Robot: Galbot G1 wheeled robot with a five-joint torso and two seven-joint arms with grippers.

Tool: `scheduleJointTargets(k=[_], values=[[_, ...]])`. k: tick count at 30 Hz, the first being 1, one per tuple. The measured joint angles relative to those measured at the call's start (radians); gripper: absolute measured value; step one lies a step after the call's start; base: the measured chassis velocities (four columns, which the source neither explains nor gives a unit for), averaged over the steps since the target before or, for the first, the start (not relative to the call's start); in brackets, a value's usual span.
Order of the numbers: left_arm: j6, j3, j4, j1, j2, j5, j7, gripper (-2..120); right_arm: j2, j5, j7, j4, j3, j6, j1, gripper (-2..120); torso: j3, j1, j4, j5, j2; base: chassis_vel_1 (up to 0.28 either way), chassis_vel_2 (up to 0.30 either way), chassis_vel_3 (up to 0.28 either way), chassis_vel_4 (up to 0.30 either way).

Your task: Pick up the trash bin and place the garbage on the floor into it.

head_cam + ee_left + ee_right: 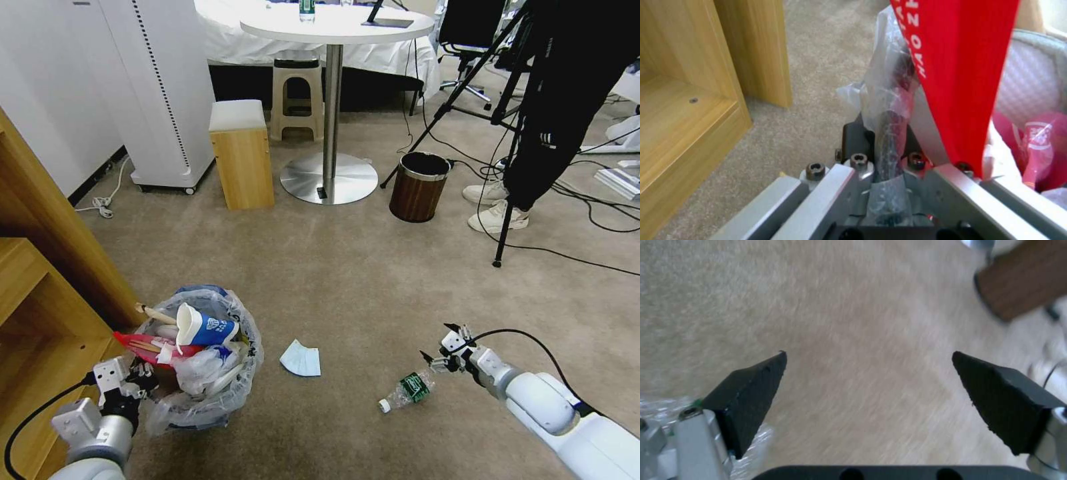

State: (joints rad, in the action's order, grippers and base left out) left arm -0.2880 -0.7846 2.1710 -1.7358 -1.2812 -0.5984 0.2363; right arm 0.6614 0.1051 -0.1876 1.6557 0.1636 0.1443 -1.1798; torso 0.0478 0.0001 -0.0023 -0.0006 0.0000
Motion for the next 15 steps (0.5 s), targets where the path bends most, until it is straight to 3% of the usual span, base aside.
scheduleJointTargets(k=[6,15], values=[[-0.001,-0.003,0.003,-0.001,-0.016,0.003,0.002,0,-0.063,-0.048,-0.043,-0.034,-0.052,-0.102,0.065,91,0.0,0.0,0.0001,0.0,0.0,0.0,0.0,0.0,0.0],[-0.001,-0.004,0.012,-0.016,-0.041,0.021,0.0,0,-0.082,-0.082,-0.089,-0.082,-0.14,-0.204,0.149,83,0.0,0.0,0.0001,0.0001,0.0,0.0,0.0,0.0,0.0]])
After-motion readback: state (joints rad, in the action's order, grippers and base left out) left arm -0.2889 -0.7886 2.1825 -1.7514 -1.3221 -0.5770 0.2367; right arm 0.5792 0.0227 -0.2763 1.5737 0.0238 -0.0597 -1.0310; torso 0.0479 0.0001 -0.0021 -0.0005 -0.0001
